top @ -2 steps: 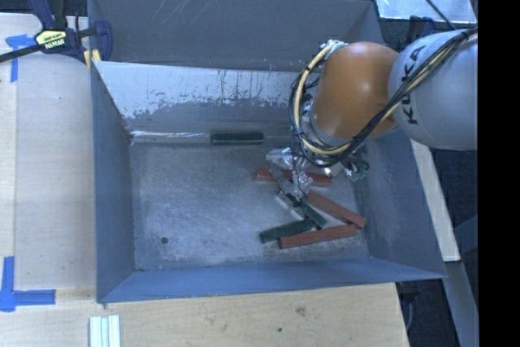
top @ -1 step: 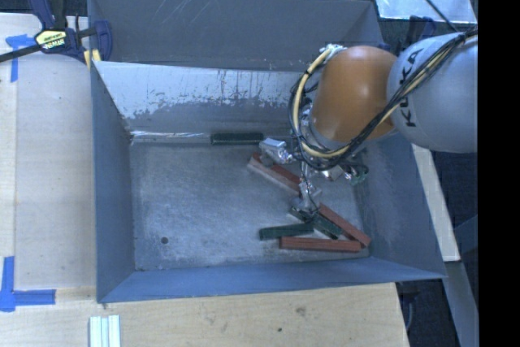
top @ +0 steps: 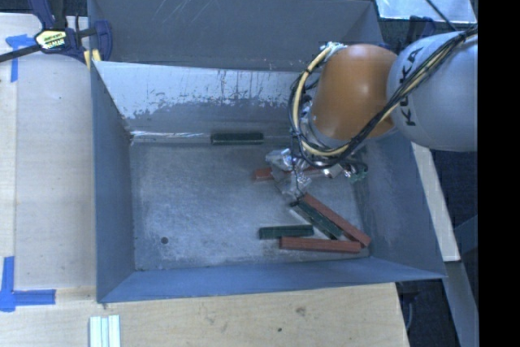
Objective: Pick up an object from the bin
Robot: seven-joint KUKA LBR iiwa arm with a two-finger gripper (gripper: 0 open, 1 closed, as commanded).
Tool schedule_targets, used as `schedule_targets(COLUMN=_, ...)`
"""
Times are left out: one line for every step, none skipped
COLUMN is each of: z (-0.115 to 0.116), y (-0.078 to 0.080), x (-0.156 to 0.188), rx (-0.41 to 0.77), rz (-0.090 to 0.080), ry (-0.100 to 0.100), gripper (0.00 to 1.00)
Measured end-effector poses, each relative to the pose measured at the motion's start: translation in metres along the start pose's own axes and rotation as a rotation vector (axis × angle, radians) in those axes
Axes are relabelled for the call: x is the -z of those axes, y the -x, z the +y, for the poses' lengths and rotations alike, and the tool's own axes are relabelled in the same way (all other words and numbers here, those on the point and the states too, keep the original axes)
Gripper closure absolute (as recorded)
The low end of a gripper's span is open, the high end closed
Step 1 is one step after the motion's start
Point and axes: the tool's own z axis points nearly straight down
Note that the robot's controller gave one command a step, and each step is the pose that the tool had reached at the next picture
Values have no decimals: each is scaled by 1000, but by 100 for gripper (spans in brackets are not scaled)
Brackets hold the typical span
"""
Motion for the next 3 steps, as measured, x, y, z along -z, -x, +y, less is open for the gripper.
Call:
schedule_targets(z=1, y=-4, x=-4, rx=1, rz=13, ry=4, gripper=0)
schedule_targets(z=0, y=-1, x=-1, rx=0, rz=3, ry=1, gripper=100)
schedule_targets(z=1, y=-4, x=-4, rx=0, rz=13, ry=4, gripper=0)
